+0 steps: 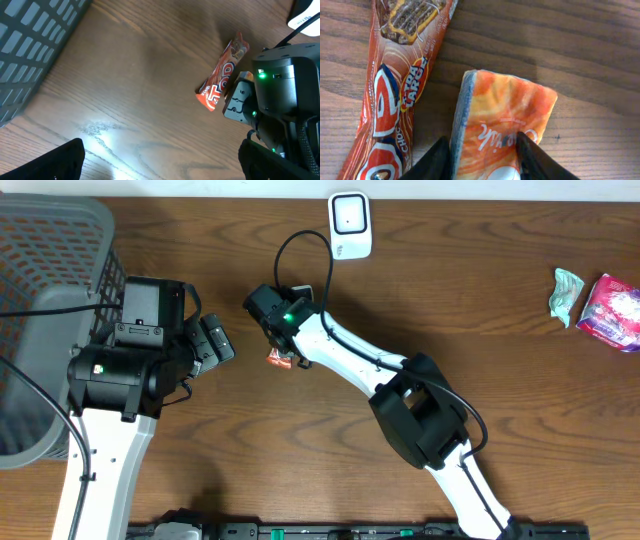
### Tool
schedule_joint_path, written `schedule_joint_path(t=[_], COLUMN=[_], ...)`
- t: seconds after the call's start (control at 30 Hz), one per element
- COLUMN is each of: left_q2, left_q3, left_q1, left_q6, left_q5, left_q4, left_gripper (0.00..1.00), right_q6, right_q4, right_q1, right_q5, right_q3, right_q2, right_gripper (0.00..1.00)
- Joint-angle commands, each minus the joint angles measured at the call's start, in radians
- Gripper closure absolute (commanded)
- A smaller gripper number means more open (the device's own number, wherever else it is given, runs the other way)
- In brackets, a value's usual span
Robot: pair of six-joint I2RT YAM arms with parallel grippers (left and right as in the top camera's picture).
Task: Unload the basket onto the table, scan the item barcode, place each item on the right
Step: 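Grasp the orange tissue pack with the right gripper and lift it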
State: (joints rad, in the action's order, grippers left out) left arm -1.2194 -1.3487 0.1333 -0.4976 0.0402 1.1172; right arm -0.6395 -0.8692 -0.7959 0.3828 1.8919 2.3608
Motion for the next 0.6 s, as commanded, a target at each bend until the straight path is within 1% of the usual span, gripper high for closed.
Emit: schedule_joint_path(t=[0.0, 0.13, 0.17, 0.3, 0.4, 0.47, 0.57], left_q2=[0.006, 0.006, 0.006, 0.006, 0.006, 0.006, 0.006], left_q3=[-0.010, -0.010, -0.010, -0.010, -0.010, -0.010, -0.010], left_q1=[-0.004, -0.004, -0.004, -0.004, -0.004, -0.004, -0.004], left_q6=[-0.005, -0.005, -0.005, -0.005, -0.005, -0.005, -0.005], left_q5=[0.013, 0.013, 0.013, 0.013, 0.013, 0.013, 0.013], left_q4=[0.000, 0.000, 0.000, 0.000, 0.000, 0.000, 0.000], left_gripper=[0.02, 0.02, 0.02, 0.02, 0.02, 0.02, 0.02], right_q6=[-0.018, -0.018, -0.018, -0.018, -0.008, 0.045, 0.170], right_q4=[0.005, 0.005, 0.001, -0.056, -0.129, -0.169, -0.215], right_q1=[0.003, 0.006, 0.010, 0.042, 0.082, 0.111, 0.171], right_q5=[0.009, 0.008, 0.008, -0.014, -0.085, -0.173, -0.367], right_q3=[-0.022, -0.021, -0.019, 0.015, 0.070, 0.112, 0.168], right_q2=[0.003, 0.003, 0.003, -0.001, -0.001, -0.001, -0.001], right_gripper=[0.72, 0.98, 0.99, 0.99, 0.99, 0.99, 0.99])
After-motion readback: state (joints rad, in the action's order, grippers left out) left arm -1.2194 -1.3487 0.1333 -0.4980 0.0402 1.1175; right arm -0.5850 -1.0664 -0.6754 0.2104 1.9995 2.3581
